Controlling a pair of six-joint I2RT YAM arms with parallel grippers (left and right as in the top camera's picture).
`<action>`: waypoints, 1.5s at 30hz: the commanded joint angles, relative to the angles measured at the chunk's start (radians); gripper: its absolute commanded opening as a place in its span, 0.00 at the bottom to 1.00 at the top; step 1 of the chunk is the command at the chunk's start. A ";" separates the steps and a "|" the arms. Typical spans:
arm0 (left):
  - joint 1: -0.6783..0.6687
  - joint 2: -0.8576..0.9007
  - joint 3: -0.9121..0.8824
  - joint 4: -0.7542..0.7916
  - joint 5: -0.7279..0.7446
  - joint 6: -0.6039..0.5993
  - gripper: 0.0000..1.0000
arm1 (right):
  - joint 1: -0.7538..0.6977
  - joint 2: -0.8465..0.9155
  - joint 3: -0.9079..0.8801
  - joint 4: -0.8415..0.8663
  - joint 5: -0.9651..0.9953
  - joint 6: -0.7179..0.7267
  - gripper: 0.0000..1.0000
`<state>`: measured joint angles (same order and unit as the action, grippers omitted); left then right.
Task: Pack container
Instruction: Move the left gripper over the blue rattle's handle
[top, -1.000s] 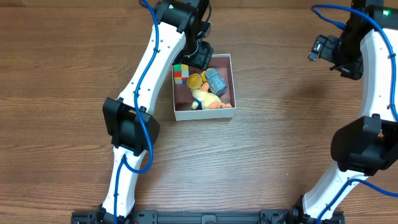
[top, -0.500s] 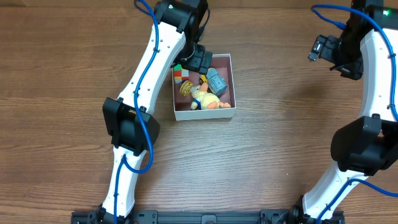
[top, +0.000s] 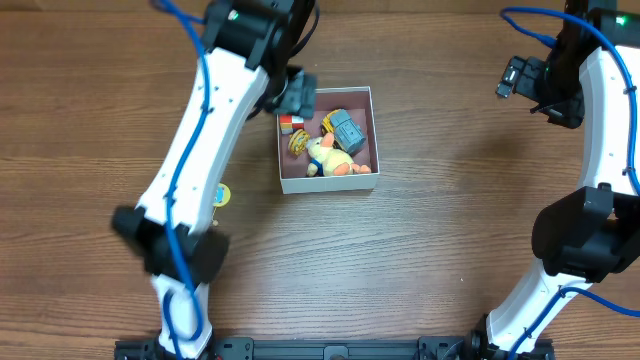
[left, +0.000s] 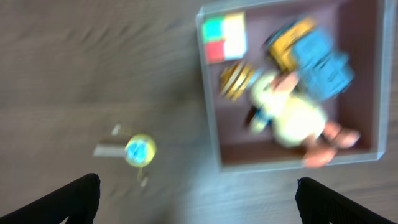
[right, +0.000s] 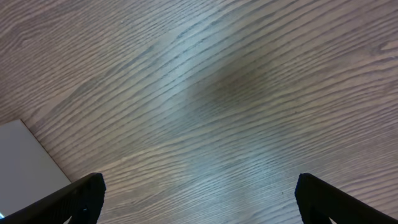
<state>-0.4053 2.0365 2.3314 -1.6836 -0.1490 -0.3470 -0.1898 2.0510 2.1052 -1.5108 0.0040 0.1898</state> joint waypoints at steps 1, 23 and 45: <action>0.032 -0.116 -0.248 -0.005 -0.133 -0.164 1.00 | -0.002 -0.008 0.000 0.004 0.002 0.000 1.00; 0.501 -0.239 -0.982 0.457 0.282 -0.713 1.00 | -0.002 -0.008 0.000 0.004 0.002 0.000 1.00; 0.483 -0.238 -1.258 0.803 0.064 -0.731 1.00 | -0.001 -0.008 0.000 0.004 0.002 0.000 1.00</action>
<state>0.0814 1.8084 1.1107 -0.9237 -0.0647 -1.0538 -0.1898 2.0510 2.1052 -1.5108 0.0044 0.1898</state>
